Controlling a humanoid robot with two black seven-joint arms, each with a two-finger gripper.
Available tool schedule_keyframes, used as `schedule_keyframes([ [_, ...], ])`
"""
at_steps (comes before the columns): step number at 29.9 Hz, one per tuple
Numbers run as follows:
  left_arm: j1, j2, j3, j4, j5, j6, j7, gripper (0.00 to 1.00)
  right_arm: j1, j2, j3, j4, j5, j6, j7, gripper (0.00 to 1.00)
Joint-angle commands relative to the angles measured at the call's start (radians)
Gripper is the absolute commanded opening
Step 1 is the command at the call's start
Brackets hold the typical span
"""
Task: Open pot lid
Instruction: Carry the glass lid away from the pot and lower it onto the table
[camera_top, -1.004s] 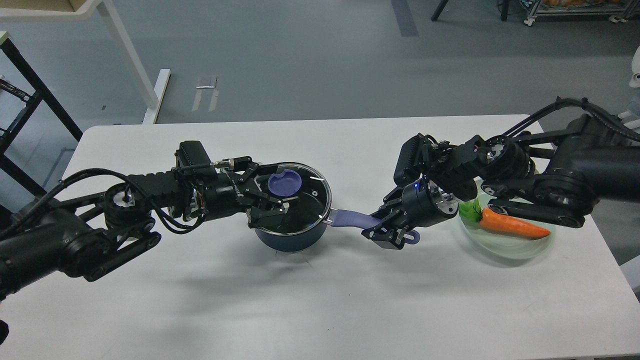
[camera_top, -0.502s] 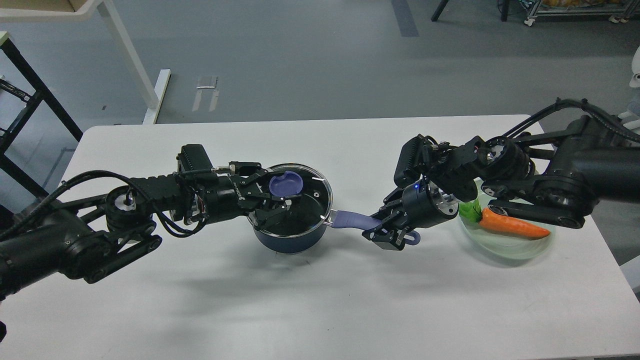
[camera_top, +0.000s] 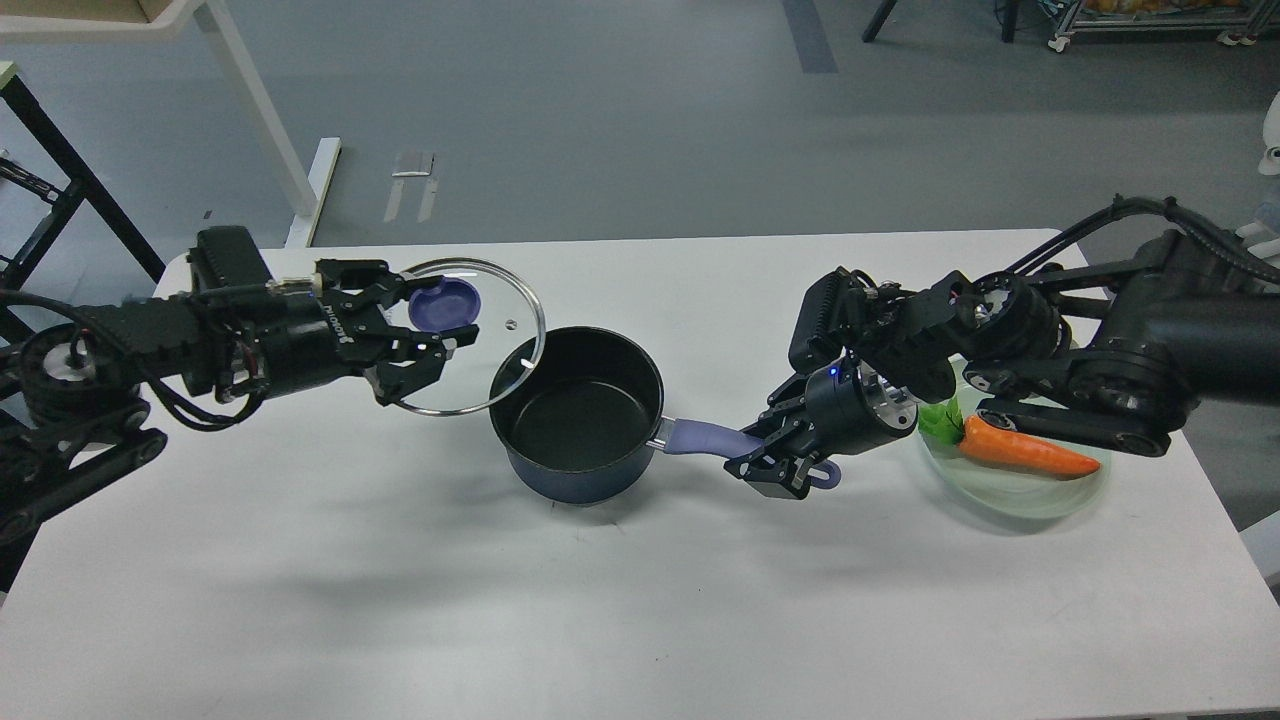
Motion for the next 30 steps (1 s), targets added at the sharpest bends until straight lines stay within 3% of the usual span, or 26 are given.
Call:
schedule_keyframes([
  [1, 0.041, 0.076, 0.059, 0.010, -0.039, 0.074, 0.000, 0.30, 0.000, 0.001, 0.000, -0.002, 0.000, 0.000, 0.000, 0.24],
  [4, 0.089, 0.111, 0.123, 0.028, -0.086, 0.153, 0.000, 0.30, 0.000, 0.002, 0.001, 0.000, 0.000, 0.000, 0.000, 0.24],
  [12, 0.213, 0.094, 0.133, 0.127, -0.118, 0.246, 0.000, 0.30, 0.002, -0.001, 0.000, 0.000, 0.000, 0.000, 0.000, 0.24],
  [19, 0.263, -0.005, 0.146, 0.266, -0.143, 0.254, 0.000, 0.31, 0.002, 0.001, 0.000, 0.000, 0.000, 0.000, 0.000, 0.24],
  [26, 0.290, -0.051, 0.151, 0.286, -0.184, 0.254, 0.000, 0.33, 0.002, 0.002, 0.000, 0.000, 0.000, 0.000, 0.000, 0.24],
  [28, 0.290, -0.053, 0.151, 0.295, -0.186, 0.254, 0.000, 0.36, 0.002, 0.002, 0.000, -0.002, 0.000, 0.000, 0.000, 0.24],
  [30, 0.288, -0.058, 0.151, 0.297, -0.186, 0.254, 0.000, 0.47, 0.002, 0.002, 0.000, -0.002, 0.000, 0.000, 0.000, 0.24],
])
